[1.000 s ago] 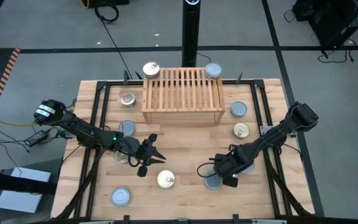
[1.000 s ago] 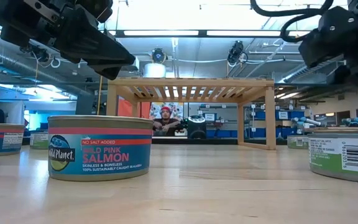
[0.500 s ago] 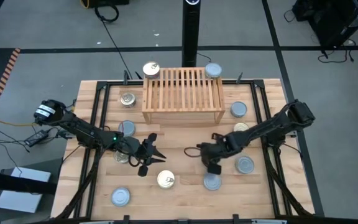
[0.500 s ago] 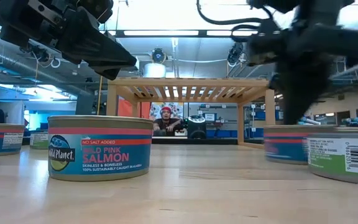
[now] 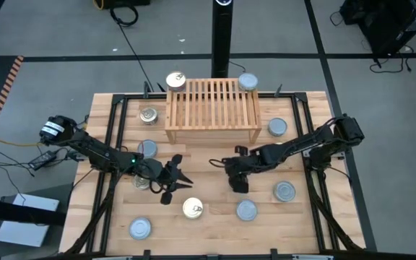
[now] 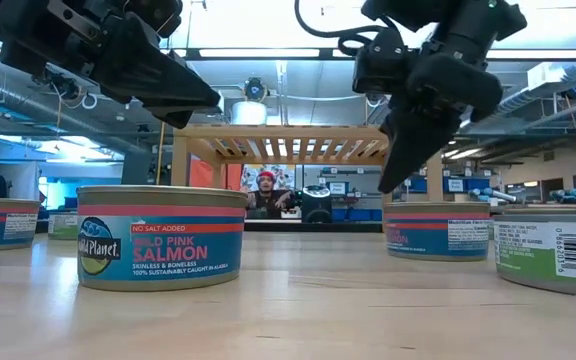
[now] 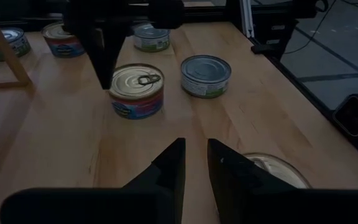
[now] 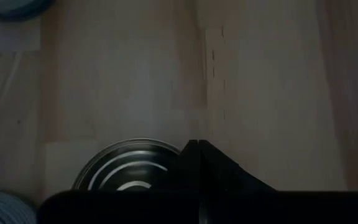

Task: Stack canned seafood by type on shelf
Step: Put the blue-pink tuna can on the shelf

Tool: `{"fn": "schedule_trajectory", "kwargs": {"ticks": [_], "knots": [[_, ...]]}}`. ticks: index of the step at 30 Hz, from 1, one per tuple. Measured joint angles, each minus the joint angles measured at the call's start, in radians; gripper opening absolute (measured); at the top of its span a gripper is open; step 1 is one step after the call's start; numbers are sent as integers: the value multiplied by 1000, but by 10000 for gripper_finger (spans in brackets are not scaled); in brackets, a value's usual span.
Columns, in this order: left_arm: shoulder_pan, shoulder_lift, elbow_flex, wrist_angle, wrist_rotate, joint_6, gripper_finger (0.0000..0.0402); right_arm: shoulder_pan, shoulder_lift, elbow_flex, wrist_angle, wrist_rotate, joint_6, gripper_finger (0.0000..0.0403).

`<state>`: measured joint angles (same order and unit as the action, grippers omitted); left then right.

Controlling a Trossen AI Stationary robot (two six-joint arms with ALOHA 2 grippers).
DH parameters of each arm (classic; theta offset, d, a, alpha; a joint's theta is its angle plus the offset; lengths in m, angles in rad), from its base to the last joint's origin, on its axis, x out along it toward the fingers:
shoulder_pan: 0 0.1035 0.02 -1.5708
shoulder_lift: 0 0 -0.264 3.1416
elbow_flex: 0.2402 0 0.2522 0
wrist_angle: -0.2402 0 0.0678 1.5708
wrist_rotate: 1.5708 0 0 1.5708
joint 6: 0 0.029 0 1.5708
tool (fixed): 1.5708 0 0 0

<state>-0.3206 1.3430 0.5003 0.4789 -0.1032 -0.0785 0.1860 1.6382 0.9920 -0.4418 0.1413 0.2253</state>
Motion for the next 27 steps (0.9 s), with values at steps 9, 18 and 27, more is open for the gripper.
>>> {"fn": "schedule_trajectory", "kwargs": {"ticks": [9, 18, 27], "knots": [[0, 0, 0, -1, -3, 21, 74, -5, -1, 2, 0, 0, -19, 7], [0, 0, 0, 0, -19, -5, 74, 37, -8, 128, -183, 0, -7, 7], [0, 0, 0, 1, -20, -28, 74, 112, -8, 92, -307, 43, 132, 6]]}}
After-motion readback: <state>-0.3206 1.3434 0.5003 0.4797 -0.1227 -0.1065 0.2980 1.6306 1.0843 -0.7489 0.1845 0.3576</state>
